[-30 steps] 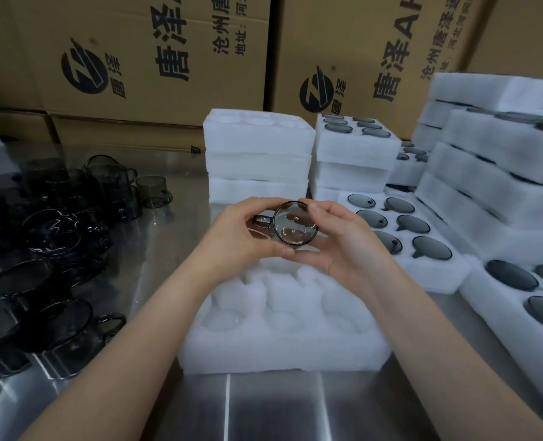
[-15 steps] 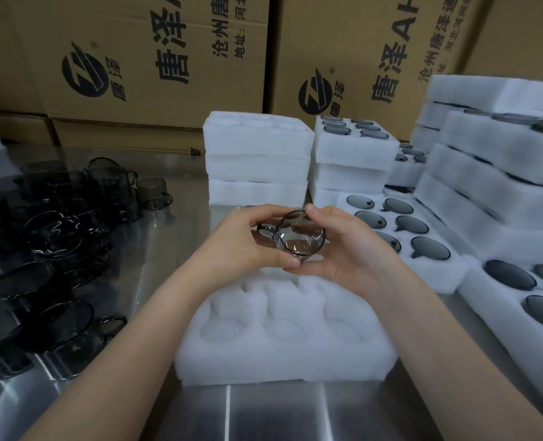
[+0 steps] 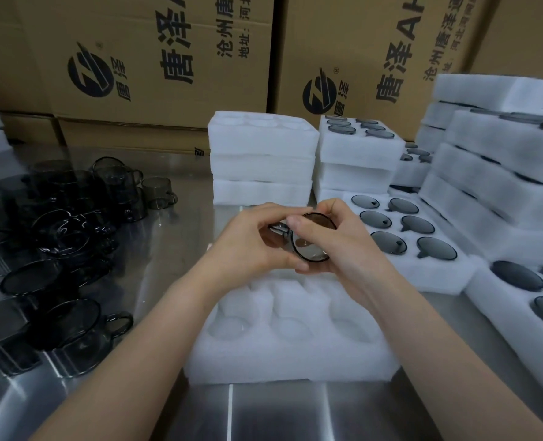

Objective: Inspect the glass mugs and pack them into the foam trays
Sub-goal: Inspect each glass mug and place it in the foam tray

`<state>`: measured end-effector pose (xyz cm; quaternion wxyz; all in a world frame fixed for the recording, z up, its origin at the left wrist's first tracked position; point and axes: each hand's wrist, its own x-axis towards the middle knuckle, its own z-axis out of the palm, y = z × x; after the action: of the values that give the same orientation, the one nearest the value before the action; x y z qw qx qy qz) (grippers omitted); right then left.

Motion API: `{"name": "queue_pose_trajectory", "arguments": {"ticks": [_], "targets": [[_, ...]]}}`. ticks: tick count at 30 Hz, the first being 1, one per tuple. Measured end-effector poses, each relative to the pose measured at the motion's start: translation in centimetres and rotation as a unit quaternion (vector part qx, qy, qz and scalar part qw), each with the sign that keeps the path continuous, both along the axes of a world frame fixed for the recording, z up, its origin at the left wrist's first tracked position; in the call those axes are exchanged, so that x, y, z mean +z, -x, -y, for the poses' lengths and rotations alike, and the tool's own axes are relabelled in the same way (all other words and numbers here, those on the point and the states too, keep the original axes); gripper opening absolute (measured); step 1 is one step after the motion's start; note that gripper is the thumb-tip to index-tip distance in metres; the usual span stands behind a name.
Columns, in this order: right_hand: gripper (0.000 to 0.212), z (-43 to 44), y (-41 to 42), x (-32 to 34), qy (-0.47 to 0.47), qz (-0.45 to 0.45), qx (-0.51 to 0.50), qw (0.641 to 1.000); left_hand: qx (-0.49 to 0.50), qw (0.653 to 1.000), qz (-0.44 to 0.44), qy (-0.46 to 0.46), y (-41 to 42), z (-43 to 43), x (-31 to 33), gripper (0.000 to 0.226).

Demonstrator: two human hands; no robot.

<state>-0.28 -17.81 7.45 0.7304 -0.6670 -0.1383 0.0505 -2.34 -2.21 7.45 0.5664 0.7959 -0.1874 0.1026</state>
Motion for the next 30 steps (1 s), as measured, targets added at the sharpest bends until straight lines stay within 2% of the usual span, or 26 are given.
{"name": "queue_pose_trajectory", "arguments": {"ticks": [4,8,11,15,20,25,30], "targets": [[0.048,0.1,-0.1,-0.3,0.023,0.014,0.024,0.999,0.007,1.000,0.011,0.012,-0.2,-0.2,-0.3,0.074],[0.057,0.3,0.0,-0.2,0.032,0.012,0.049,0.998,0.012,0.999,0.003,0.051,-0.5,-0.7,-0.8,0.061],[0.063,0.5,-0.1,-0.3,0.002,0.010,0.065,0.998,0.017,0.997,-0.010,0.069,-0.7,-1.0,-0.8,0.052],[0.052,0.9,-0.6,-0.3,-0.048,0.007,0.110,0.993,0.017,0.994,-0.014,0.107,-0.6,-1.1,-0.7,0.050],[0.052,1.5,-1.2,-0.3,-0.095,-0.021,0.156,0.983,0.004,0.992,-0.011,0.126,-0.6,-1.4,-0.7,0.055],[0.041,1.4,-1.3,-0.3,-0.105,-0.031,0.117,0.987,-0.002,0.993,-0.015,0.119,-0.7,-1.4,-0.9,0.059],[0.022,0.8,-0.9,-0.4,-0.073,-0.014,0.040,0.996,0.011,0.998,0.014,0.059,-0.6,-0.9,-1.0,0.069]]}}
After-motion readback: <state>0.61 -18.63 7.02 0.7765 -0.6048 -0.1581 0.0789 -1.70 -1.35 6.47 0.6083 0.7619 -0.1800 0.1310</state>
